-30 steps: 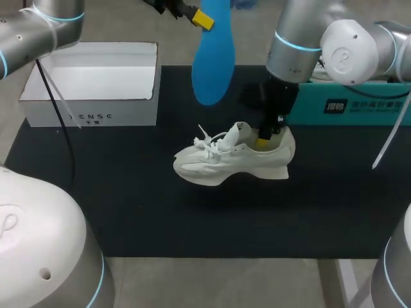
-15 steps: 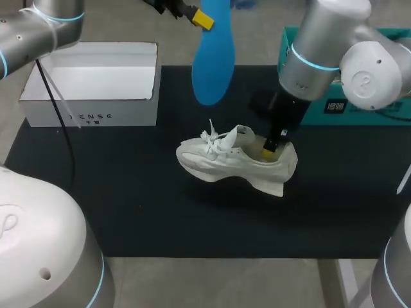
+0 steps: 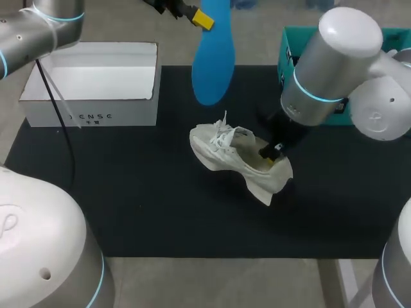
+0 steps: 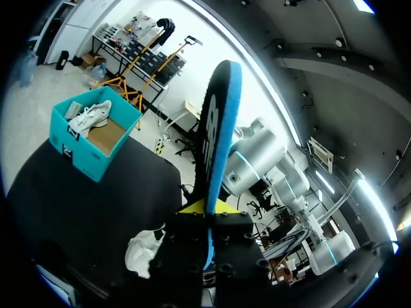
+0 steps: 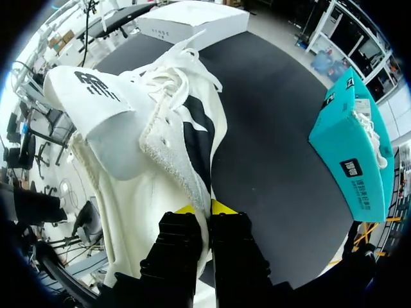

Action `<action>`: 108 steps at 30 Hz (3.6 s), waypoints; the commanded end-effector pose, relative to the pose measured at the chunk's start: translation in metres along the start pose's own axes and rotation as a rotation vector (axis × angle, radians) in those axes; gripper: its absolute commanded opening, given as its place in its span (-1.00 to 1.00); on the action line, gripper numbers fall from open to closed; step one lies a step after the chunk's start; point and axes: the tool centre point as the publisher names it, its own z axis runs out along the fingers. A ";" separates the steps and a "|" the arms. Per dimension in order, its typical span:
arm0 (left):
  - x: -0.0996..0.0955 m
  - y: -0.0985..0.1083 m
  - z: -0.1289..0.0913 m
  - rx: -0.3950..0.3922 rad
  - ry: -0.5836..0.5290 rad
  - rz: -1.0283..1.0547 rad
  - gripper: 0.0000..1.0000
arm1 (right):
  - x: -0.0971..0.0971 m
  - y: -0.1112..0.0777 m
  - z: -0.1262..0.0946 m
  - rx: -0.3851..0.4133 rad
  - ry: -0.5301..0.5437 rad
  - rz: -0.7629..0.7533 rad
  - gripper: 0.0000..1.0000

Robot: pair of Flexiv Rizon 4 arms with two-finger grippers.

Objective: Take the shoe out of the shoebox, open the shoe tongue, remove and reinsert the insole, then place the shoe into the shoebox

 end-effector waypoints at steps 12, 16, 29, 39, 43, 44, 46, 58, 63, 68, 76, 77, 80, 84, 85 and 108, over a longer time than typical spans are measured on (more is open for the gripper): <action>0.001 0.001 0.000 0.001 -0.002 0.000 -1.00 | 0.003 0.005 0.001 0.008 -0.024 0.002 -1.00; 0.001 0.001 0.000 0.001 -0.002 0.000 -1.00 | 0.002 0.002 0.002 0.047 -0.049 0.074 -1.00; 0.001 0.001 0.000 0.001 -0.002 0.000 -1.00 | 0.035 -0.024 -0.002 0.069 -0.209 0.725 -1.00; 0.001 0.001 0.000 0.001 -0.002 0.000 -1.00 | 0.048 -0.028 0.012 0.034 -0.210 0.818 -1.00; 0.001 0.001 0.000 0.001 -0.002 0.000 -1.00 | 0.048 -0.028 0.012 0.034 -0.210 0.818 -1.00; 0.001 0.001 0.000 0.001 -0.002 0.000 -1.00 | 0.048 -0.028 0.012 0.034 -0.210 0.818 -1.00; 0.001 0.001 0.000 0.001 -0.002 0.000 -1.00 | 0.048 -0.028 0.012 0.034 -0.210 0.818 -1.00; 0.001 0.001 0.000 0.001 -0.002 0.000 -1.00 | 0.054 -0.023 0.020 -0.003 -0.229 0.903 -1.00; 0.001 0.001 0.000 0.001 -0.002 0.000 -1.00 | 0.053 -0.022 0.029 -0.051 -0.216 0.914 -1.00; 0.001 0.001 0.000 0.001 -0.002 0.000 -1.00 | 0.050 -0.020 0.043 -0.088 -0.193 0.914 -1.00; 0.001 0.001 0.000 0.001 -0.002 0.000 -1.00 | 0.050 -0.022 0.065 -0.096 -0.164 0.930 -1.00; 0.001 0.001 0.000 0.001 -0.002 0.000 -1.00 | 0.051 -0.022 0.068 -0.094 -0.158 0.931 -1.00; 0.001 0.001 0.000 0.001 -0.002 0.000 -1.00 | 0.051 -0.022 0.074 -0.092 -0.134 0.927 -1.00; 0.001 0.001 0.000 0.001 -0.002 0.000 -1.00 | 0.053 -0.025 0.081 -0.086 -0.117 0.921 -1.00; 0.001 0.001 0.000 0.001 -0.002 0.000 -1.00 | 0.053 -0.026 0.083 -0.081 -0.116 0.922 -1.00; 0.001 0.001 0.000 0.001 -0.002 0.000 -1.00 | 0.043 -0.021 0.004 -0.163 0.011 0.901 1.00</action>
